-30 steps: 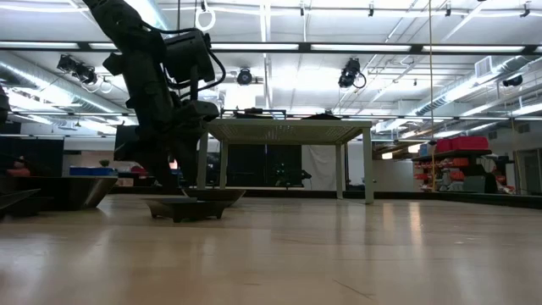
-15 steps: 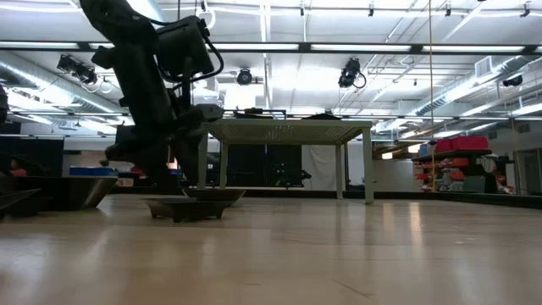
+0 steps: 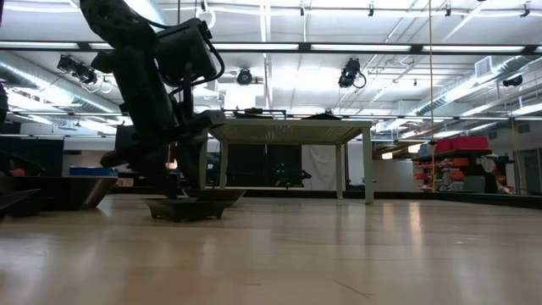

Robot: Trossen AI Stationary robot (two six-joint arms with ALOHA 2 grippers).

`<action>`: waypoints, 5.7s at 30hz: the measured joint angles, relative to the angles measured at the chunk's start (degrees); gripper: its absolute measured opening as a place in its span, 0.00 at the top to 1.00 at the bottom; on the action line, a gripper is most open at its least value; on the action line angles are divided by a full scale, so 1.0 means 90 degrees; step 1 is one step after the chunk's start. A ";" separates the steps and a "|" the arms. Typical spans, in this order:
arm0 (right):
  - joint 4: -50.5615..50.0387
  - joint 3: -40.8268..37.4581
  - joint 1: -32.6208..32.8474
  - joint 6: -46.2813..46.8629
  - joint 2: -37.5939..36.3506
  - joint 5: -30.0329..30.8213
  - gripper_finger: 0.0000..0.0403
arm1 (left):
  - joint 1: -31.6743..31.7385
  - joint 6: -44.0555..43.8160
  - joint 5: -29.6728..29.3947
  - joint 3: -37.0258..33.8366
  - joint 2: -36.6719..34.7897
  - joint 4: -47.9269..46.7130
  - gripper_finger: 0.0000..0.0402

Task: Pick & Place Mini shaped plates
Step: Stack the leaf shaped plate on top of the leaf shaped plate on the shelf

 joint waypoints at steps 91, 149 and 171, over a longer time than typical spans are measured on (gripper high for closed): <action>0.0002 -0.0002 -0.0002 0.0000 0.0000 -0.0001 0.99 | 0.0581 0.1812 0.0441 0.4183 -0.0034 -0.0564 0.99; 0.0002 0.0000 -0.0002 0.0000 0.0001 -0.0001 0.99 | 0.2922 -0.1180 -0.0108 0.7191 0.2550 -0.1691 0.99; 0.0002 0.0000 -0.0002 0.0000 0.0001 0.0000 0.99 | 0.2798 -0.1146 -0.0389 0.7191 0.2550 -0.1700 0.91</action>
